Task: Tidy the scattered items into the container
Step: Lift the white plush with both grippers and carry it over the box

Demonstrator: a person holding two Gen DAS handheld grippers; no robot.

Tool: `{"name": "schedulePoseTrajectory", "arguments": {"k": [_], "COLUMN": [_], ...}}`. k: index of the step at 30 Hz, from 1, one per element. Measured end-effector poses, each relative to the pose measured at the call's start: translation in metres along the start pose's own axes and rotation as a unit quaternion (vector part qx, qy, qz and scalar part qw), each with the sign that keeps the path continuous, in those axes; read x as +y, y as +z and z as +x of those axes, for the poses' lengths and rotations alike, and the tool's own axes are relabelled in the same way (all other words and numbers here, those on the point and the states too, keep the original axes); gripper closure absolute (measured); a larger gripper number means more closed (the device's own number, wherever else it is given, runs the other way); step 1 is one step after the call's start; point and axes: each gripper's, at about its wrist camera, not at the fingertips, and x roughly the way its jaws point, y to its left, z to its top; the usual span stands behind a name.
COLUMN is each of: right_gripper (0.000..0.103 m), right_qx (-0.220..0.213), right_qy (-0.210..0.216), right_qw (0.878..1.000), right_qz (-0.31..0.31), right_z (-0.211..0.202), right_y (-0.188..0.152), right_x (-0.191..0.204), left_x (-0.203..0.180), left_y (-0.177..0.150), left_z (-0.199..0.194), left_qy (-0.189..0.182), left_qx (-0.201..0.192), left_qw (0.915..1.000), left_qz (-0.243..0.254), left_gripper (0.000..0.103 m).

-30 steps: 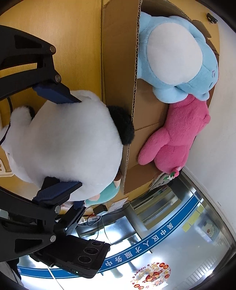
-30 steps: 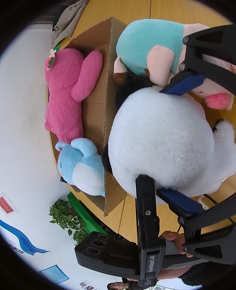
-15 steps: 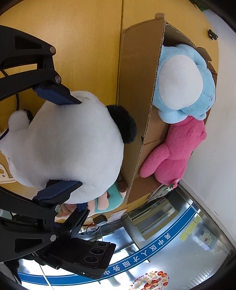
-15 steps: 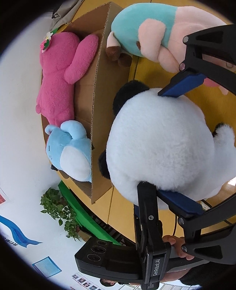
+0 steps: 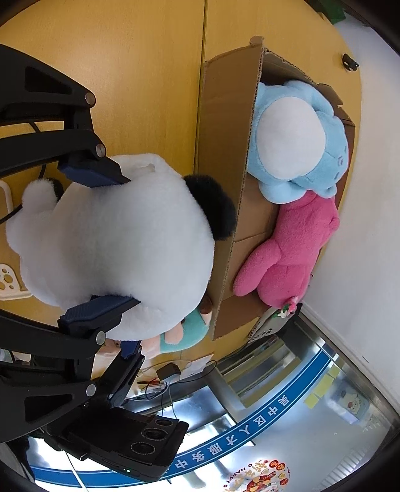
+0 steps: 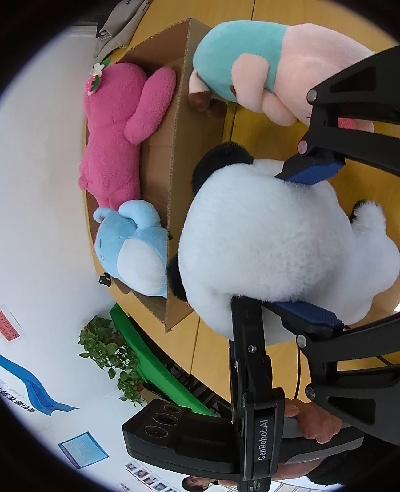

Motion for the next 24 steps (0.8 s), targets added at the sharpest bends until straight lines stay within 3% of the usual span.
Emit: {"name": "schedulePoseTrajectory", "arguments": {"k": [7, 14, 21, 24], "right_gripper": [0.038, 0.038, 0.038, 0.039], "right_qx": [-0.077, -0.120, -0.098, -0.062], "right_qy": [-0.007, -0.040, -0.034, -0.035], "right_qw": [0.997, 0.990, 0.994, 0.997], "right_qz": [-0.028, -0.059, -0.042, -0.024], "right_z": [-0.046, -0.058, -0.001, 0.048], "right_y": [0.049, 0.137, 0.200, 0.205], "right_x": [0.001, -0.018, -0.062, -0.088], "left_x": [-0.041, -0.051, -0.011, 0.011], "left_y": [0.053, 0.141, 0.209, 0.221], "left_z": [-0.027, -0.009, 0.068, 0.115], "left_qy": [-0.009, -0.040, -0.018, 0.007], "left_qx": [-0.064, -0.109, -0.094, -0.050], "left_qw": [0.9970, 0.9916, 0.9954, 0.9986], "left_qz": [0.044, 0.057, 0.002, -0.017], "left_gripper": [0.037, 0.037, 0.037, 0.037]}}
